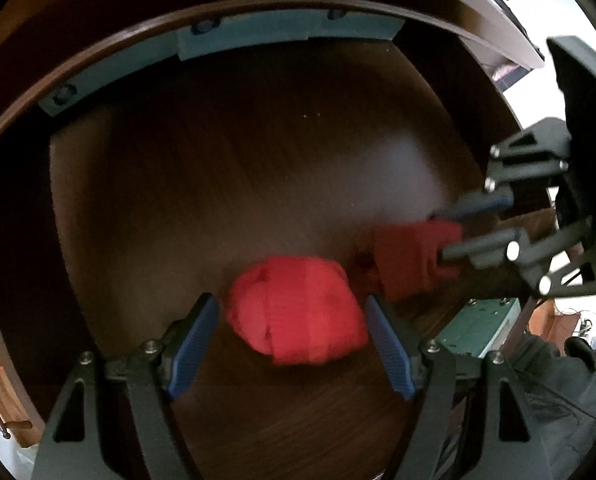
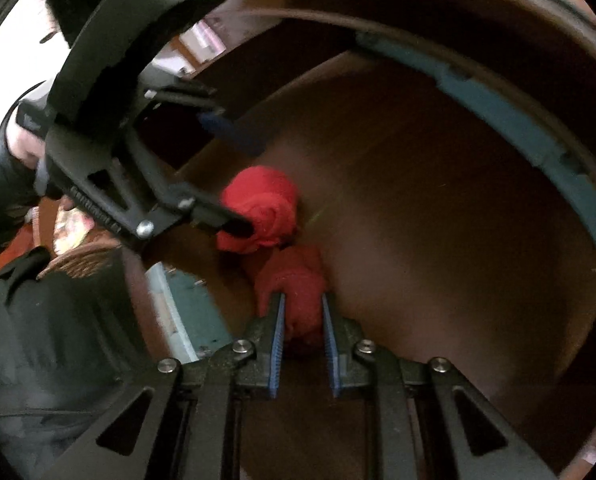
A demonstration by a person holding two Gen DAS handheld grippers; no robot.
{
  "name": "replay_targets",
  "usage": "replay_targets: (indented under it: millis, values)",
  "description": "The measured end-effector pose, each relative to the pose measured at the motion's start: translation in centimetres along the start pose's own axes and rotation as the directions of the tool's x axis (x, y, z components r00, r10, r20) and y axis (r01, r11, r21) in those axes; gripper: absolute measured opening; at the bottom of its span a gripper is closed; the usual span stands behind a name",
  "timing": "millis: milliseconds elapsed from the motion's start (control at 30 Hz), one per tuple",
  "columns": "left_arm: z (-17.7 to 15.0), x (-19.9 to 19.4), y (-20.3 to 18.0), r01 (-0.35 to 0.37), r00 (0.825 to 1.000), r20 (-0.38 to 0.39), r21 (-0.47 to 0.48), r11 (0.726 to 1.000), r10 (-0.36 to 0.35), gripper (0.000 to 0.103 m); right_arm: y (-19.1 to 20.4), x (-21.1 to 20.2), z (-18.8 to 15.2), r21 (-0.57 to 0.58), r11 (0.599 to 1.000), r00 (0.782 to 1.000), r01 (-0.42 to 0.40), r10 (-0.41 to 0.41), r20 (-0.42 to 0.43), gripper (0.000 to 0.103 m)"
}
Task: Take underwear out of drawer
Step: 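Grasp a red sock with the right tool from the drawer, then grasp the other red sock with the left tool from the drawer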
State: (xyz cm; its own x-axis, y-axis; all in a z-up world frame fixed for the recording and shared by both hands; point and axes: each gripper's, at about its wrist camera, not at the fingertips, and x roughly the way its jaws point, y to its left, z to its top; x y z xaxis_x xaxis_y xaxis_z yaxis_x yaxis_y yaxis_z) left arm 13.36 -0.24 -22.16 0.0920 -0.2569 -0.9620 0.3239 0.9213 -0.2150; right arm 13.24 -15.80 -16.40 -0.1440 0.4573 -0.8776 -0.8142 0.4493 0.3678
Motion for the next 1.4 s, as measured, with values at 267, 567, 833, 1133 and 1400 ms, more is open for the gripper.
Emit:
replay_targets:
  millis: [267, 567, 833, 1133, 1400]
  values:
    - [1.2, 1.4, -0.5, -0.018, 0.999, -0.050, -0.010, 1.000, 0.018, 0.075, -2.9, -2.0, 0.0, 0.059, 0.996, 0.992, 0.066, -0.072, 0.107, 0.019]
    - [2.6, 2.6, -0.5, -0.025, 0.997, -0.071, -0.044, 0.999, 0.022, 0.071, -2.7, -4.0, -1.3, 0.086, 0.993, 0.987, 0.076, -0.088, 0.135, 0.019]
    - [1.5, 2.2, -1.2, -0.044, 0.998, -0.033, -0.008, 0.999, 0.044, 0.046, -1.7, -4.3, -1.9, 0.071, 0.990, 0.984, 0.121, -0.128, 0.120, 0.019]
    - [0.2, 0.8, -1.6, -0.027, 0.995, 0.092, 0.001, 1.000, 0.027, 0.026, -1.0, -5.3, -2.9, 0.050, 0.988, 0.975, 0.146, -0.152, 0.162, 0.019]
    - [-0.4, -1.7, -0.5, -0.031, 0.979, 0.203, -0.006, 1.000, 0.031, 0.024, 0.2, -6.1, -3.7, 0.050, 0.980, 0.953, 0.191, -0.198, 0.230, 0.019]
